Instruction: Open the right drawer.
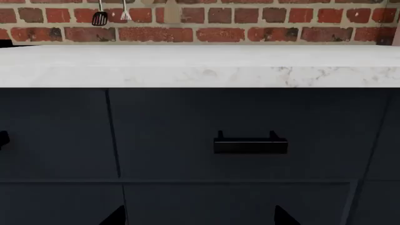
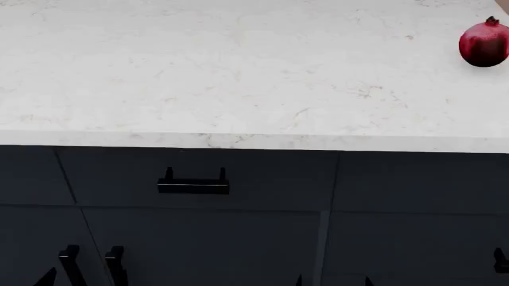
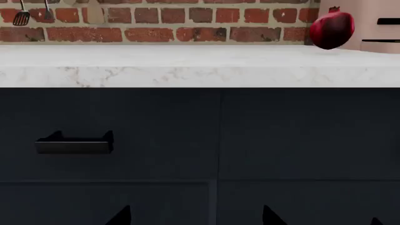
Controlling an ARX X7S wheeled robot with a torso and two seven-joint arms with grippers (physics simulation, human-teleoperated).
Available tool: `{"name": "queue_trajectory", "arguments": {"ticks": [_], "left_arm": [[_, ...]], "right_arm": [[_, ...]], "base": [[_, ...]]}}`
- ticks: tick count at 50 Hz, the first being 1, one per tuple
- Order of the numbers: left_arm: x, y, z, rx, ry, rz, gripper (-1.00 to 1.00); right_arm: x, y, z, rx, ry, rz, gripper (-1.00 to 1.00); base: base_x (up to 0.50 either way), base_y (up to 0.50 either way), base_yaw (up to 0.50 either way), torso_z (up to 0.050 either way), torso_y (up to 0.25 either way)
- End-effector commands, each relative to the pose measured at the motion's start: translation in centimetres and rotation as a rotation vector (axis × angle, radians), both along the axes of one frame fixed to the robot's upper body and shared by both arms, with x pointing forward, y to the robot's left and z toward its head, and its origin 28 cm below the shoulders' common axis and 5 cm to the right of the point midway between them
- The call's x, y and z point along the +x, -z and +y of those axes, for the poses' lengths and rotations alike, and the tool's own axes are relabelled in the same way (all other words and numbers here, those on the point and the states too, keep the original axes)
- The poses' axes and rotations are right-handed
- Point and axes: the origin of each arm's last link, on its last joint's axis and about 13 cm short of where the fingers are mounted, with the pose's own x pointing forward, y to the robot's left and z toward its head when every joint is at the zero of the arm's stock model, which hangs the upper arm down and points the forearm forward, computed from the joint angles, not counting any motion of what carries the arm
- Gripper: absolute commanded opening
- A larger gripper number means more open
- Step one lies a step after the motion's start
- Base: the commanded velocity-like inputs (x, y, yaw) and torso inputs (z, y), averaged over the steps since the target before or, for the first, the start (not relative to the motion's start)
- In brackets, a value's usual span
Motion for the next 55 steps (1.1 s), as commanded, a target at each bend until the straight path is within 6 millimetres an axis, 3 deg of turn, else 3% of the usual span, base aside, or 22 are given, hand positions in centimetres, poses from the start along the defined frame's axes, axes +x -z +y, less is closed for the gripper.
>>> {"name": "queue_trajectory", "arguments": {"ticks": [1, 25, 55], "left_arm": [[0.01, 0.01, -0.01, 0.000, 0.000, 0.000, 1.00], [-0.35, -0.13, -0.20, 0.060, 0.018, -0.036, 1.00], [-0.44, -0.11, -0.21, 0.060, 0.016, -0.033, 1.00]], "right_arm": [[0.00, 0.00, 0.01, -0.009, 0.000, 0.000, 1.00], [-0.07, -0.18, -0.09, 0.011, 0.006, -0.015, 1.00], [-0.10, -0.14, -0.25, 0.011, 0.029, -0.013, 1.00]], "base": [[0.00, 0.00, 0.00, 0.000, 0.000], [0.00, 0.00, 0.00, 0.000, 0.000], [0.00, -0.24, 0.00, 0.000, 0.000]]}}
